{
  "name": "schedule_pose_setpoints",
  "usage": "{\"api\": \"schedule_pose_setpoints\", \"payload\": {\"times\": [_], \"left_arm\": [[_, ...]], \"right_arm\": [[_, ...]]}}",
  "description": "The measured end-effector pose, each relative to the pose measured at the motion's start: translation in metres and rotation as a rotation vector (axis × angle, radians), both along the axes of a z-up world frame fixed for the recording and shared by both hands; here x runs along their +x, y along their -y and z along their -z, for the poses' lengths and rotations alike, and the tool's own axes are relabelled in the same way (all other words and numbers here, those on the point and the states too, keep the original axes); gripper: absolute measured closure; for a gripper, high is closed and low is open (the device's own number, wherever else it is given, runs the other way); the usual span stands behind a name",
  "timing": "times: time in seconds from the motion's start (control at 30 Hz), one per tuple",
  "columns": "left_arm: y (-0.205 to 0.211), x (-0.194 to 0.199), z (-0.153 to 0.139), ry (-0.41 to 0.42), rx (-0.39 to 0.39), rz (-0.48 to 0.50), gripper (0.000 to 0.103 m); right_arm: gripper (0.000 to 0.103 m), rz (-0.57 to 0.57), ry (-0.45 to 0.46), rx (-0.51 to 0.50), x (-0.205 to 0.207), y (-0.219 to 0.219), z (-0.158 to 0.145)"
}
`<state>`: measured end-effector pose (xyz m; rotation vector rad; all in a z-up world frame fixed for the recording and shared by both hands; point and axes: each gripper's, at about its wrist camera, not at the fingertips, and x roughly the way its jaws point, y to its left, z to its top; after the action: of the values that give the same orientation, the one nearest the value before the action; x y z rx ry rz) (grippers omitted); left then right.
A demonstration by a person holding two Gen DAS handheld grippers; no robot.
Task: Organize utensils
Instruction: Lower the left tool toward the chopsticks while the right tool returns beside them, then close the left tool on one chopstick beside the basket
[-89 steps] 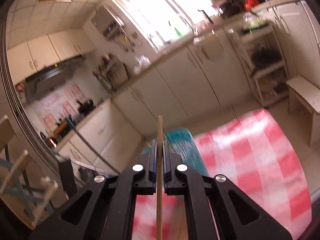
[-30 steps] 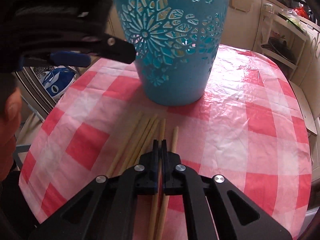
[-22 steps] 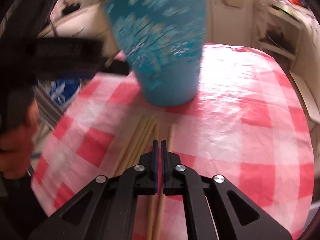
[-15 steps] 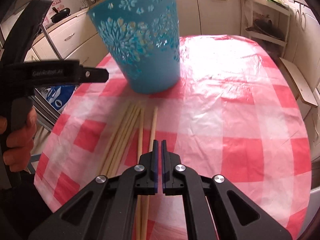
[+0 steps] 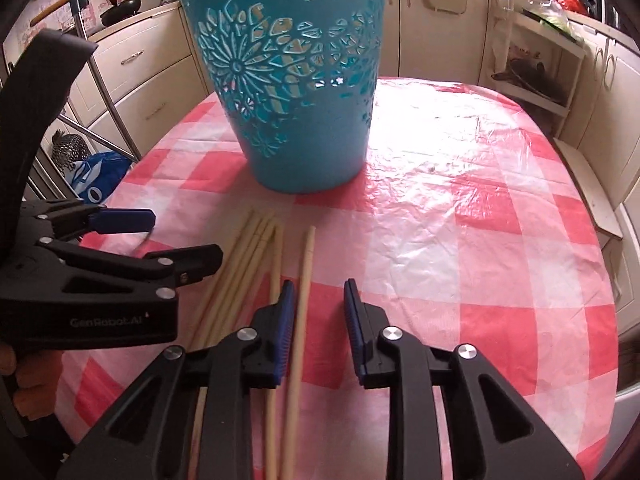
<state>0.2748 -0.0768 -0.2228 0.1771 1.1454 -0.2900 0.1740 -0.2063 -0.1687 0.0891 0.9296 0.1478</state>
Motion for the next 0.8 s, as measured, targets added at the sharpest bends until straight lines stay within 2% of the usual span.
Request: {"api": "schedule_pose_setpoints", "payload": {"times": [0.8], "left_arm": [[0.019,-0.002,0.004,0.023,0.041,0.01,0.026]], "right_arm": [[0.081,0.027,0.003,0.007,-0.001,0.008,-0.003]]}}
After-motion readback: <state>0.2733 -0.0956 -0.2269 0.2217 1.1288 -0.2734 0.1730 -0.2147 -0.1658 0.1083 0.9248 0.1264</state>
